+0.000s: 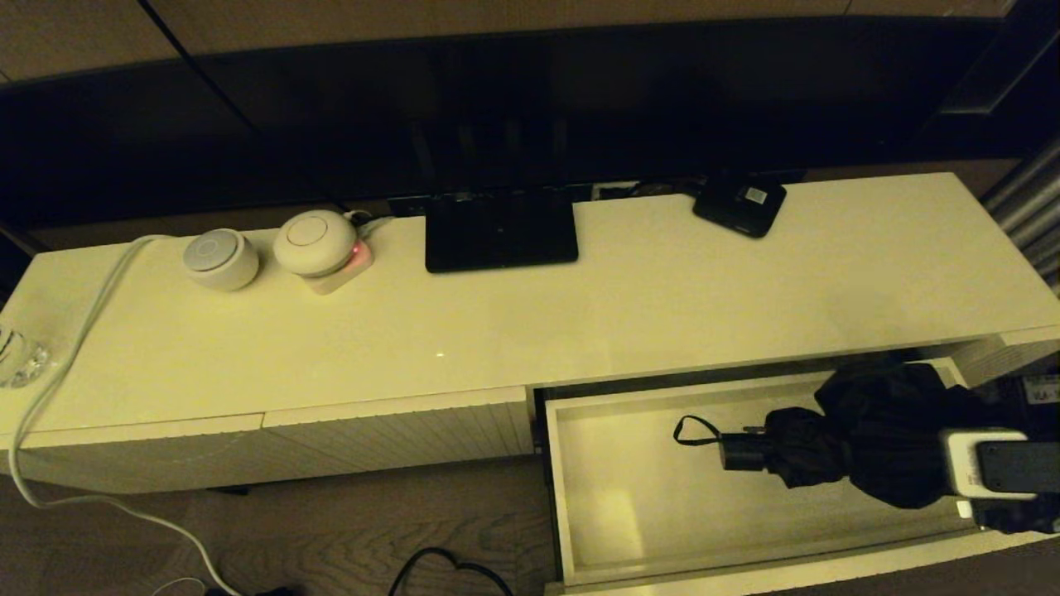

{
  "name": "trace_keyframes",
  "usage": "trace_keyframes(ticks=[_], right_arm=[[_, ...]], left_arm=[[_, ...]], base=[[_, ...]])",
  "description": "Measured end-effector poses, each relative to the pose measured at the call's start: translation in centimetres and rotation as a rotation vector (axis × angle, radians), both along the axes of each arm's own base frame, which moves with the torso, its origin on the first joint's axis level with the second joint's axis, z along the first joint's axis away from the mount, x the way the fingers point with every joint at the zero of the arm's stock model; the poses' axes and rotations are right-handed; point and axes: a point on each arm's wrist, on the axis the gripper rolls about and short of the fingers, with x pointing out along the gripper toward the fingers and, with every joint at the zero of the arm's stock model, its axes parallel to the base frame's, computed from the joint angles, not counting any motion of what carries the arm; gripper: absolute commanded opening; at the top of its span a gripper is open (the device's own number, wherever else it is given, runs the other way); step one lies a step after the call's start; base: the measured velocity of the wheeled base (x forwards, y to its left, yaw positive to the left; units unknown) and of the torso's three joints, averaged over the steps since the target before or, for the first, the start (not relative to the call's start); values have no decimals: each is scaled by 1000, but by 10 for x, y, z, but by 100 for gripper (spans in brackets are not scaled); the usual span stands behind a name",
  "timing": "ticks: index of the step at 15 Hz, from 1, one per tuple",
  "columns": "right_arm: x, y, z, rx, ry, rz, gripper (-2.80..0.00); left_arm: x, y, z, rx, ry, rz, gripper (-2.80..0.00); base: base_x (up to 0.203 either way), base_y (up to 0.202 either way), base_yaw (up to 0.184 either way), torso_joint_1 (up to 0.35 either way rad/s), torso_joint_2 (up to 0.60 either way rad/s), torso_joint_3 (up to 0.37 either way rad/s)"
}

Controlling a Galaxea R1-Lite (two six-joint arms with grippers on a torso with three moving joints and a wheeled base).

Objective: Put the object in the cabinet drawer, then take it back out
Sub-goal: Take the umbrella out of the drawer and put it on the table

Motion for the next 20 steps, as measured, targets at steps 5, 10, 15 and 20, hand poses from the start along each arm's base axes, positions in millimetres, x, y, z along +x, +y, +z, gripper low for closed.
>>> trace_keyframes(ticks=[5,10,15,20], right_arm=[[-16,1,49,69,-176,-54,-280],[23,-1,58,98,-307,-74,-280],[91,-3,42,96,-370,-73,-280],[123,-4,27,88,-397,-65,0]], left_arm=[[0,0,0,0,0,0,-280],[0,0,0,0,0,0,-280],[0,0,0,0,0,0,-280],[0,0,0,0,0,0,-280]], base=[[0,0,0,0,0,0],[0,0,0,0,0,0],[0,0,0,0,0,0],[0,0,0,0,0,0]])
